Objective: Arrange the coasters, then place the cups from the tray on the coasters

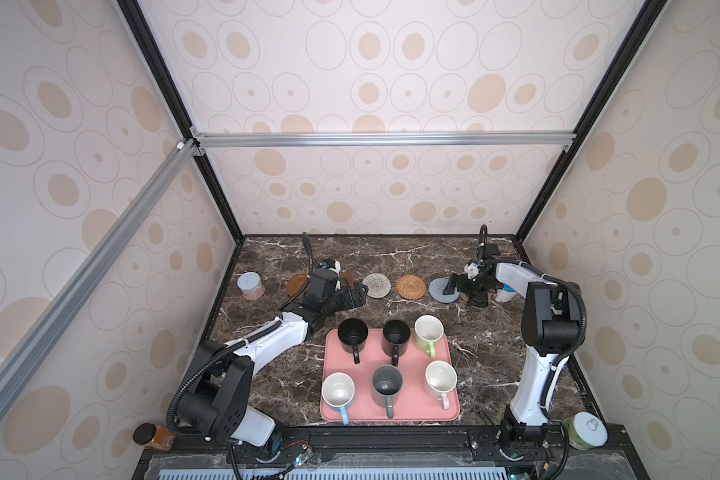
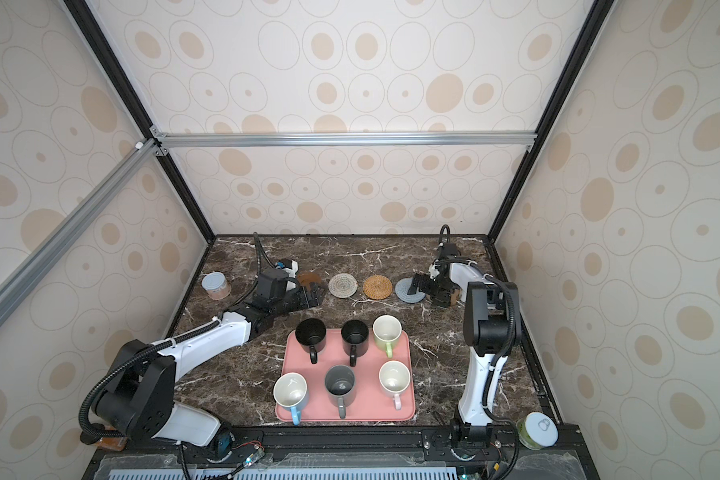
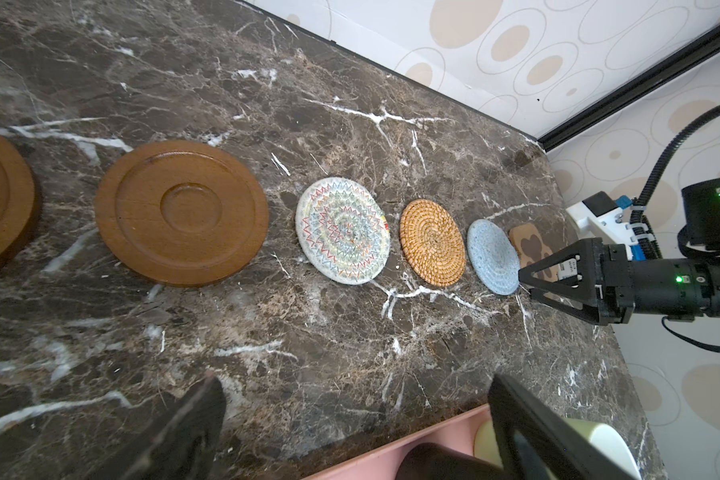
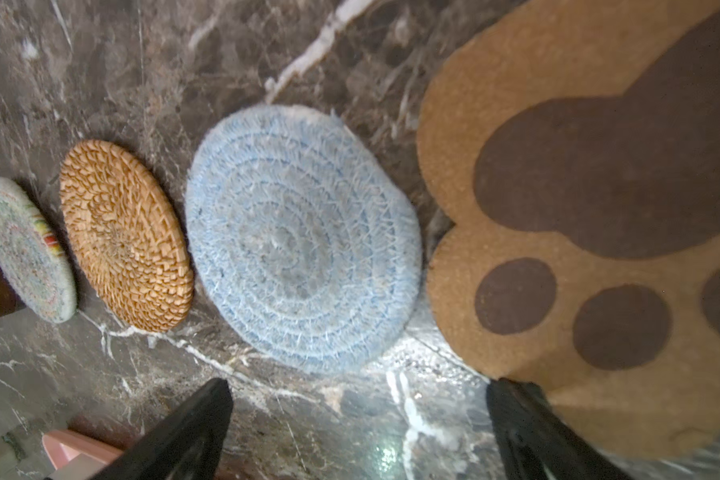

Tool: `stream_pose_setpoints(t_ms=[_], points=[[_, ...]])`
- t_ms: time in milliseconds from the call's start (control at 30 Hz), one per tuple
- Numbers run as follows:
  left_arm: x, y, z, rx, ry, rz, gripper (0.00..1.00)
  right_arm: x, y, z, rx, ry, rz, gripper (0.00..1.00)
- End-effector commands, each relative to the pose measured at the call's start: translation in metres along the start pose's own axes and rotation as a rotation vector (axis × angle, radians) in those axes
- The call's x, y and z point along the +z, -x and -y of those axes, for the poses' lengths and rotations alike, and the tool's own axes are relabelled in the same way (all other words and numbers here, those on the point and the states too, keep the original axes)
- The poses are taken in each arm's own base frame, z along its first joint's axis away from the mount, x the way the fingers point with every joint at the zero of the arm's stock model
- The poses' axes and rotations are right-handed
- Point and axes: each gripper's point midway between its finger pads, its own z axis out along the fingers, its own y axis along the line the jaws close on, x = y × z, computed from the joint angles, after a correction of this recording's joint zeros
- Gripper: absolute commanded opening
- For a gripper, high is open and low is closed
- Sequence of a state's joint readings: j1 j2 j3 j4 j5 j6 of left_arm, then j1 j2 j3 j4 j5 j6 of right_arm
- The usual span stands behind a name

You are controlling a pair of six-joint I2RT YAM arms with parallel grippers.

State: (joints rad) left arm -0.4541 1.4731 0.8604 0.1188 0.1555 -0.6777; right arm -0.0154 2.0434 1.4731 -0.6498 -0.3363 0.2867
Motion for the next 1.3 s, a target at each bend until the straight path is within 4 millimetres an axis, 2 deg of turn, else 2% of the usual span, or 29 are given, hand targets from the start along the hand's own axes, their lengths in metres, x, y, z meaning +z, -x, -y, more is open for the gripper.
stream_pose_setpoints(t_ms=[0, 567, 900, 1100, 1267], points=[[-0.009, 0.011, 0.005, -0.012, -0.012, 0.035, 1.0, 0.006, -0.002, 0.014, 0.025, -0.041, -0.028, 1.0], [-0.01, 0.013, 0.006, -0.007, -0.013, 0.04, 1.0, 0.0, 0.006, 0.011, 0.019, -0.042, -0.015, 1.0], [-0.011, 0.015, 0.007, -0.007, -0.015, 0.047, 1.0, -0.004, 0.013, 0.0, 0.014, 0.007, -0.009, 1.0], [-0.014, 0.02, 0.007, -0.003, -0.012, 0.062, 1.0, -0.02, 0.014, -0.013, 0.009, 0.048, 0.017, 1.0], [-0.017, 0.025, 0.01, 0.009, -0.014, 0.077, 1.0, -0.052, 0.018, -0.025, -0.016, 0.056, 0.076, 1.0]])
